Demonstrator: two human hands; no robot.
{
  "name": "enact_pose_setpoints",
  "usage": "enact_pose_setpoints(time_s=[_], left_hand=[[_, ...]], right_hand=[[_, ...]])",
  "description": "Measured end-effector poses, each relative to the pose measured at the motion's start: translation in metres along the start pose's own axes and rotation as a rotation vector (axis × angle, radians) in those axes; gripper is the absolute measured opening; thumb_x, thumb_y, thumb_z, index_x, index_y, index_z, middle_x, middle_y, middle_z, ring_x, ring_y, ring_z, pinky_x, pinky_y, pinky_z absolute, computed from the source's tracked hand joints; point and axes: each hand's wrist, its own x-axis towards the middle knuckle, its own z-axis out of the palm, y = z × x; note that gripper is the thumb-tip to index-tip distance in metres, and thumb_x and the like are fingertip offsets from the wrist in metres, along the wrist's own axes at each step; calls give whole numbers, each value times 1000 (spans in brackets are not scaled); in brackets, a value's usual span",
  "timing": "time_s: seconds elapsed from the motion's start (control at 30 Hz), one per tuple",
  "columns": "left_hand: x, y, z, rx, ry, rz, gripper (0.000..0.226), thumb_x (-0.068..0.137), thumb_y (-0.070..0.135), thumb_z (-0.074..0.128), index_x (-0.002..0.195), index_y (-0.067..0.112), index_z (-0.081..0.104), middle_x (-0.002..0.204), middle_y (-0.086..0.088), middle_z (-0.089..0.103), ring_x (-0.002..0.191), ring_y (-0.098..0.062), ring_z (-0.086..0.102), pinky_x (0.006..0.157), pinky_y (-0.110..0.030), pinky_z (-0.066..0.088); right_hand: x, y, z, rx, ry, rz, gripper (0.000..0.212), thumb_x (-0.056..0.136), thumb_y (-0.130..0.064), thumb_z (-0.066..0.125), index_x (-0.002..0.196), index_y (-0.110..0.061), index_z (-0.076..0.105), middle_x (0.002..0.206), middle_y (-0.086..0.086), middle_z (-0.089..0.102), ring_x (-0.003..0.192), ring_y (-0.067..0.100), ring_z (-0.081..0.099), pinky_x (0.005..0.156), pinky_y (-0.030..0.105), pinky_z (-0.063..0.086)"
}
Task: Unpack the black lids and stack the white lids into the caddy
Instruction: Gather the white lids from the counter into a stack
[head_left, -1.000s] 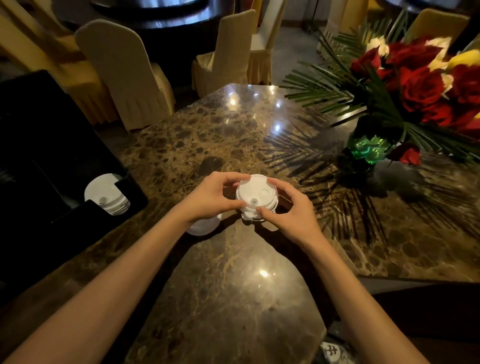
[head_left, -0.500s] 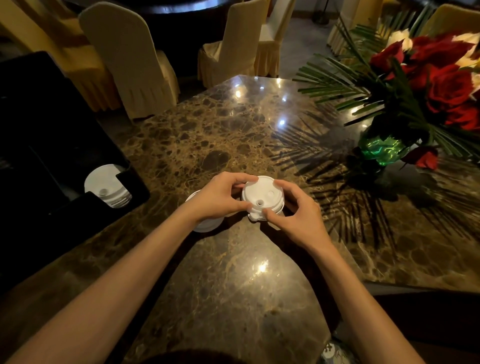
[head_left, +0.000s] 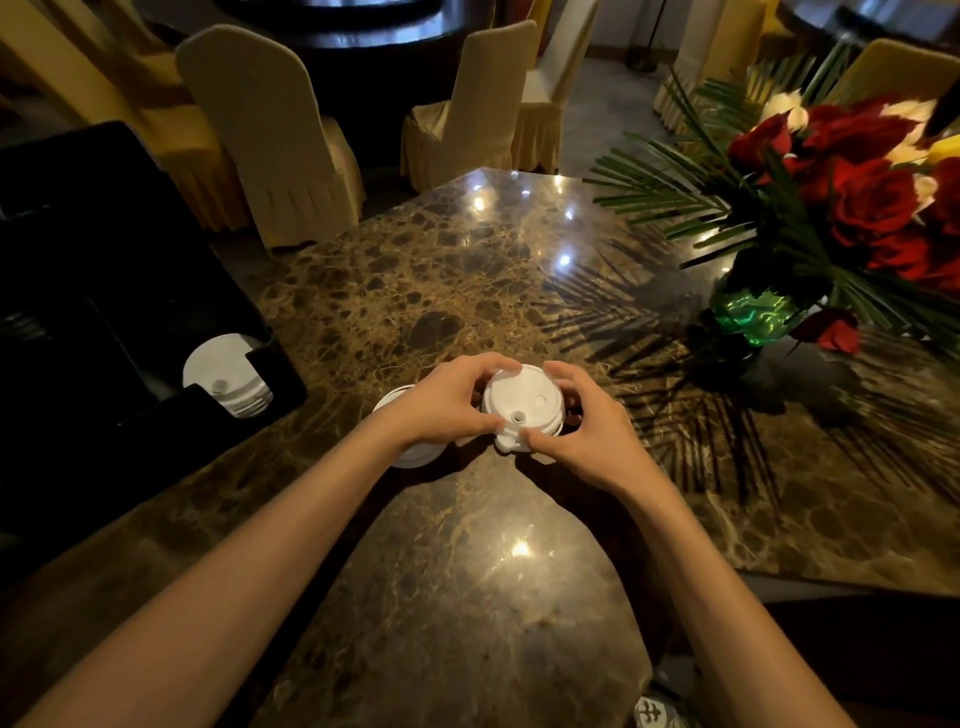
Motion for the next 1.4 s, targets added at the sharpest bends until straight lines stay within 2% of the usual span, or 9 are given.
enact_pose_setpoints(time_s=[0.13,0.27,0.37,0.43,0.57,0.77,1.03,1.2,1.4], left_hand=[[-15,7,-1,-37,12,53,71,74,12,85,137,22,53,136,2,58,120,-17,60,98,-45,55],[-33,16,-8,-43,4,102,74,75,13,86,140,25,52,137,6,57,113,-13,64,90,-40,60],[-50,22,-14,7,-26,127,73,79,10,82,143,27,50,139,9,55,116,-8,61,95,-35,57],[-62,28,-18,17,-56,148,72,80,8,81,143,27,50,138,10,56,116,-5,60,98,-30,55],[-81,35,-22,41,-39,198,72,79,8,82,142,26,52,138,11,57,120,-4,59,100,-23,51],[-108,31,-19,-76,247,76,63,76,29,87,132,28,59,123,10,66,97,-5,69,84,-32,61],[-132,24,29,-782,411,-112,53,76,42,78,124,25,64,117,2,74,106,-10,72,83,-26,60],[-134,26,47,-744,542,-67,43,75,9,87,112,23,70,107,6,77,100,-11,74,79,-19,58],[-136,23,47,-711,637,-70,41,78,18,85,114,32,72,105,22,75,103,-2,71,78,-17,57]], right_hand=[[-12,-2,-3,1,-17,-25,94,62,-46,93,144,-34,47,138,-7,58,125,12,57,103,42,54],[-30,-7,-5,18,-42,-31,102,62,-64,87,150,-43,40,140,-16,51,125,-1,52,100,23,51],[-39,-20,-7,170,-73,12,78,77,-61,81,143,-60,41,132,-33,51,116,-20,52,80,4,50],[-42,-27,-11,236,-113,28,60,87,-56,75,137,-66,44,131,-25,61,115,-12,60,81,15,59],[-47,-38,-17,247,-227,-27,42,97,-43,68,134,-58,56,128,-21,69,116,1,66,89,38,64],[-59,-48,-22,322,-139,-20,38,93,-40,73,128,-50,61,115,-23,72,106,-2,69,73,24,63],[-78,-54,0,723,10,131,38,88,-34,80,122,-46,67,115,-10,77,106,13,75,77,26,63],[-85,-55,19,895,38,255,29,81,-31,82,105,-45,75,105,-4,80,100,21,78,75,27,62],[-88,-53,30,844,75,296,37,79,-29,85,113,-23,71,100,0,81,95,19,79,71,26,63]])
